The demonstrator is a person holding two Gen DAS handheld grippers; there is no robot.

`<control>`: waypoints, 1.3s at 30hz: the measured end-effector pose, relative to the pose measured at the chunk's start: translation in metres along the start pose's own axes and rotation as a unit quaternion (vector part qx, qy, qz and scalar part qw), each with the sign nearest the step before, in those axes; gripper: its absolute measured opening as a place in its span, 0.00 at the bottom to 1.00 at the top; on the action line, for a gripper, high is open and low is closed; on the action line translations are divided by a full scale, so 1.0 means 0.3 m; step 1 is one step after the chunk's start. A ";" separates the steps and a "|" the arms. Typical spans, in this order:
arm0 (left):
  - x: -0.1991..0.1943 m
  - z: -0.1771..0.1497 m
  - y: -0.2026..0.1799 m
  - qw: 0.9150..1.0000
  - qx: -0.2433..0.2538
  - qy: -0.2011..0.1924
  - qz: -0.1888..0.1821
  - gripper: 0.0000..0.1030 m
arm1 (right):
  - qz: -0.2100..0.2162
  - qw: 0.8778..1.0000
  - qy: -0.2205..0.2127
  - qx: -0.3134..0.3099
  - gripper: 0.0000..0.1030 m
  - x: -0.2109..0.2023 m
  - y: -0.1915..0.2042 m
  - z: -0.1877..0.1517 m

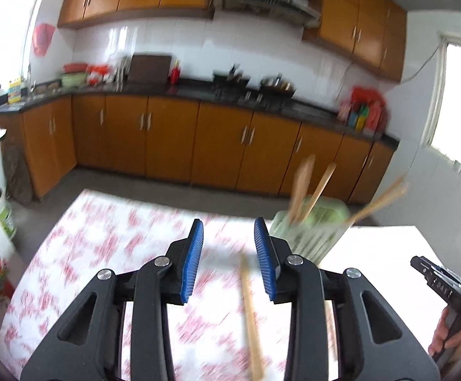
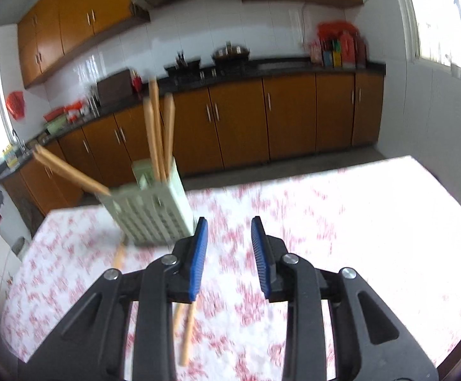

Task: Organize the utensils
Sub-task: 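Open the left gripper while the right gripper opens, releasing chopsticks into the holder, then grasp a bamboo chopstick on the cloth with the right gripper while the left grasps another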

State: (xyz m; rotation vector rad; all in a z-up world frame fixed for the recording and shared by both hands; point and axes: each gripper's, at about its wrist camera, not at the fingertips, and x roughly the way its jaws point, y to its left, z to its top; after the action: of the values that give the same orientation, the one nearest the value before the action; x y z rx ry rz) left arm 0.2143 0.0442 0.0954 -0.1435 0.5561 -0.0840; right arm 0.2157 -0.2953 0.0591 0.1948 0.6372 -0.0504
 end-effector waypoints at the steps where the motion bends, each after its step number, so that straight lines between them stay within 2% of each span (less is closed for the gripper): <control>1: 0.022 -0.029 0.016 1.000 0.003 0.013 0.005 0.33 | 0.004 1.000 0.025 -0.001 0.28 0.048 0.003 -0.045; 4: 0.092 -0.126 0.058 0.998 0.007 0.053 0.028 0.33 | 0.023 0.997 0.078 -0.005 0.26 0.152 0.031 -0.147; 6: 0.136 -0.186 0.083 0.996 0.002 0.083 0.025 0.33 | 0.043 0.993 0.112 -0.009 0.24 0.217 0.066 -0.214; 8: 0.157 -0.228 0.093 0.995 -0.002 0.097 0.022 0.33 | 0.046 0.989 0.136 -0.016 0.22 0.267 0.101 -0.264; 11: 0.174 -0.290 0.099 0.994 -0.004 0.112 0.011 0.33 | 0.042 0.987 0.153 -0.028 0.22 0.313 0.138 -0.316; 15: 0.200 -0.340 0.085 0.992 0.001 0.128 -0.002 0.33 | 0.032 0.987 0.153 -0.042 0.21 0.341 0.160 -0.328; 19: 0.227 -0.362 0.054 0.990 0.009 0.141 -0.018 0.33 | 0.007 0.988 0.142 -0.063 0.08 0.347 0.157 -0.335; 23: 0.252 -0.380 0.019 0.988 0.015 0.153 -0.031 0.33 | -0.009 0.990 0.137 -0.042 0.08 0.354 0.098 -0.321; 32: 0.287 -0.425 -0.061 0.982 0.041 0.177 -0.052 0.33 | -0.082 0.989 0.122 0.013 0.08 0.358 -0.077 -0.279; 39: 0.304 -0.455 -0.107 0.978 0.060 0.192 -0.060 0.32 | -0.090 0.989 0.118 -0.007 0.08 0.355 -0.063 -0.289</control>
State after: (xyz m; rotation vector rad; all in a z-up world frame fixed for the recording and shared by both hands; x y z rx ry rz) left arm 0.2176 -0.0135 -0.0615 -0.0417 0.9251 -0.2672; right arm 0.2484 -0.2954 -0.0757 0.1297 0.8894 -0.1997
